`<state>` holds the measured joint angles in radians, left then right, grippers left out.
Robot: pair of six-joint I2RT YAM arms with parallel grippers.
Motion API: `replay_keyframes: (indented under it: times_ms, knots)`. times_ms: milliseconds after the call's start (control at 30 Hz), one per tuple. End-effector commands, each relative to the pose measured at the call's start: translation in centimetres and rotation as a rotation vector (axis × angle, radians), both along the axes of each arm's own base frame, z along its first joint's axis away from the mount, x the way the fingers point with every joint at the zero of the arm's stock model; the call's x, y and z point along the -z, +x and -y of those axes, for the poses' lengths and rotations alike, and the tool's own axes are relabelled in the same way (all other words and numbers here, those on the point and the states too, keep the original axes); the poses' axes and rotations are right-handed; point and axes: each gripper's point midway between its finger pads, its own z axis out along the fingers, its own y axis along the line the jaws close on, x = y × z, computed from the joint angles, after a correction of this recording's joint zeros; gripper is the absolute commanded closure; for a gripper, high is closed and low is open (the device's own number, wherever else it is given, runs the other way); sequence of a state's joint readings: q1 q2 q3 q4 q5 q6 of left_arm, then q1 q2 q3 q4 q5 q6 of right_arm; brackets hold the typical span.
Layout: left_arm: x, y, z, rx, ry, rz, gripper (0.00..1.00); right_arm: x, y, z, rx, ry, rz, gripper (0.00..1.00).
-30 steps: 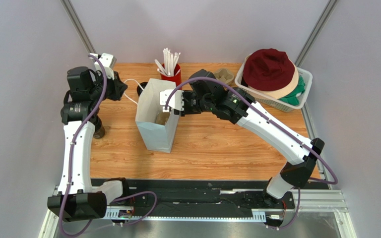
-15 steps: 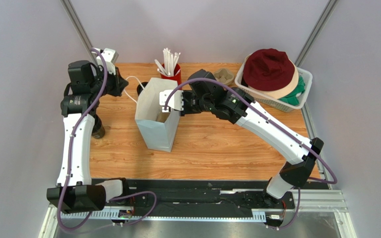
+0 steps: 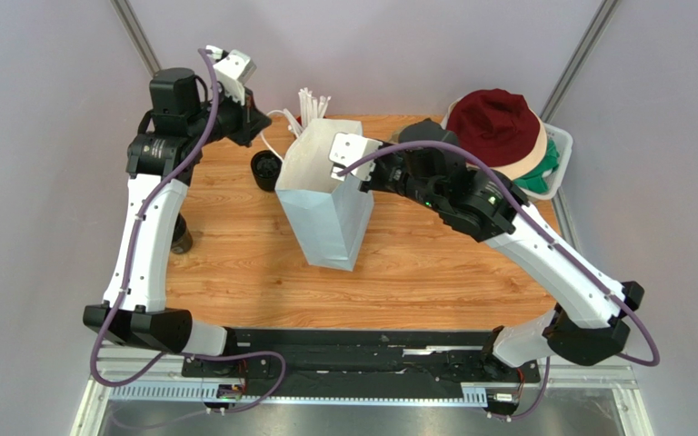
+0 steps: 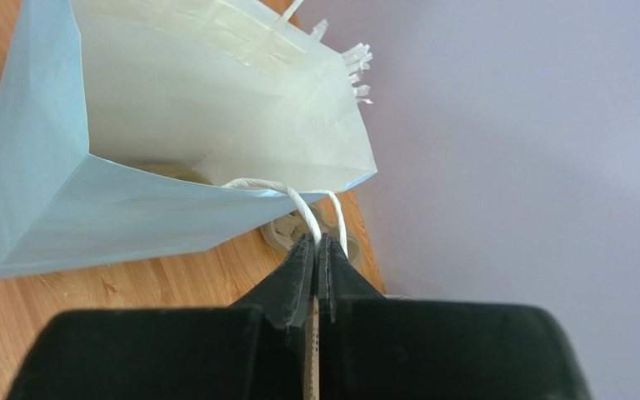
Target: Pack the takeout coffee
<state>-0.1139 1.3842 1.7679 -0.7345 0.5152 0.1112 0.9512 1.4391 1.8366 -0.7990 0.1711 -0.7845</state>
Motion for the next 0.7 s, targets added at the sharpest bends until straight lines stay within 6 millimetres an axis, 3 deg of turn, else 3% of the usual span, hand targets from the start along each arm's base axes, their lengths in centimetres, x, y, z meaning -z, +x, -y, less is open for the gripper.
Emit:
replay_keyframes:
  times_ms: [0, 67, 133, 200, 233, 267, 333, 367, 467, 667]
  knots:
    - [-2.1, -0.3, 2.9, 0.098, 0.017, 0.048, 1.00, -3.0, -0.5, 2.8, 0.086, 0.109, 0.052, 1.00]
    - [-2.6, -0.6, 4.2, 0.141, 0.027, 0.064, 1.00, -3.0, -1.0, 3.7, 0.089, 0.115, 0.051, 1.00]
    - [-2.4, -0.9, 5.4, 0.171, 0.033, 0.064, 1.00, -1.3, -1.4, 4.0, 0.088, 0.093, 0.016, 1.00]
    - [-0.6, -1.0, 6.1, 0.192, 0.044, 0.032, 1.00, -0.1, -2.5, 4.7, 0.069, 0.088, -0.013, 1.00]
    - [0.4, -1.2, 6.8, 0.209, 0.051, 0.015, 1.00, 2.9, -2.8, 4.7, 0.065, 0.043, -0.060, 1.00]
    - [2.5, -1.2, 7.1, 0.222, 0.072, -0.015, 1.00, 4.0, -3.2, 4.9, 0.053, 0.030, -0.080, 1.00]
    - [4.8, -1.6, 7.9, 0.240, 0.113, -0.038, 1.00, 6.0, -4.1, 5.6, 0.045, 0.014, -0.098, 1.00]
    - [6.6, -1.6, 8.1, 0.251, 0.142, -0.061, 1.00, 8.5, -4.2, 5.9, 0.048, -0.029, -0.126, 1.00]
    - [8.4, -1.8, 8.9, 0.279, 0.170, -0.092, 1.00, 10.4, -4.4, 6.7, 0.067, -0.051, -0.137, 1.00]
    - [5.7, -1.0, 9.2, 0.286, 0.186, -0.060, 1.00, 9.5, -5.3, 6.7, 0.048, 0.003, -0.156, 1.00]
